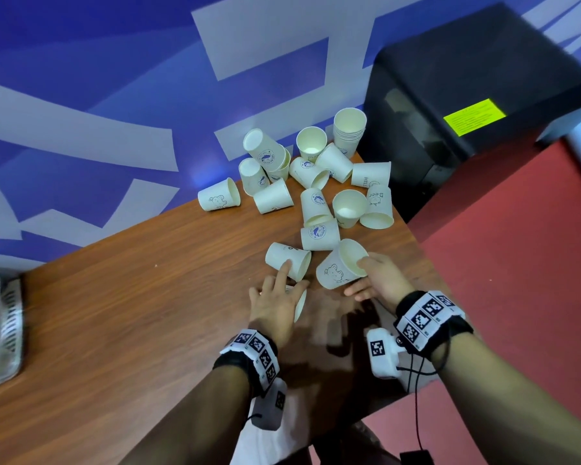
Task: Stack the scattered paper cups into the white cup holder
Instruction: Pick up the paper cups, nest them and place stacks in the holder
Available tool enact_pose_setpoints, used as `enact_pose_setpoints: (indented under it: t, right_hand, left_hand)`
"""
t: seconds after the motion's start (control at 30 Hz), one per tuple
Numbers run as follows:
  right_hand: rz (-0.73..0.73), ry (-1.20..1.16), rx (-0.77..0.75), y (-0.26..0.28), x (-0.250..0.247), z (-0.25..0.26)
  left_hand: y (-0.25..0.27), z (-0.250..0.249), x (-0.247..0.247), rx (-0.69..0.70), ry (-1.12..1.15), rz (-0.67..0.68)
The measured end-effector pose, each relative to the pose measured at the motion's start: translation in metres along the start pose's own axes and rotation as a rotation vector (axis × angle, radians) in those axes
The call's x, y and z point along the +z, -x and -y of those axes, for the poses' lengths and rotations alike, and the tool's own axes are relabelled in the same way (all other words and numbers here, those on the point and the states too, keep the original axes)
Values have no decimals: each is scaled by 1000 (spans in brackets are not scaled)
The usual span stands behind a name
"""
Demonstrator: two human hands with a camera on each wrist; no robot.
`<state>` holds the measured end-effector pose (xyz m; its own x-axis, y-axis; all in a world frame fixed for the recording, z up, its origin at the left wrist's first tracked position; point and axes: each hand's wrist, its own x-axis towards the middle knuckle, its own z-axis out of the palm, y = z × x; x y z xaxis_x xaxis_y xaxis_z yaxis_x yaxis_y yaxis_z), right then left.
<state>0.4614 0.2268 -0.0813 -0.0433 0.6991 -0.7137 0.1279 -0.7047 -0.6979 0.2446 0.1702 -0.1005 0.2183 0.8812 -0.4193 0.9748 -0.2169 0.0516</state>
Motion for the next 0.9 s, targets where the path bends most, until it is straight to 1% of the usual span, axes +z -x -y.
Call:
enact_pose_setpoints:
  t: [0.1, 0.2, 0.3, 0.4, 0.5, 0.63, 0.7, 0.8, 0.9]
  right_hand:
    - [-54, 103, -60, 3, 0, -2]
    - [-93, 188, -138, 11, 0, -2]
    - [-105, 237, -204, 23, 4, 5]
    - [-121, 334, -247, 30, 10, 9]
    - [-111, 395, -317, 33, 20, 12]
    - [-81, 453, -361, 39, 39, 26]
    - [-49, 490, -375, 45, 58, 39]
    - [33, 538, -447, 56, 93, 60]
    - [110, 537, -511, 66, 139, 75]
  left_hand:
    - [1, 0, -2, -4, 0, 8]
    - [5, 1, -6, -26, 46, 24]
    - [12, 3, -8, -36, 64, -10]
    - [19, 8, -7, -57, 99, -60]
    - [28, 18, -10, -72, 153, -113]
    - [46, 36, -18, -148, 258, -207]
    - [59, 53, -24, -201, 343, -253]
    - [86, 82, -33, -251, 469, -396]
    - [126, 114, -38, -341, 506, -537]
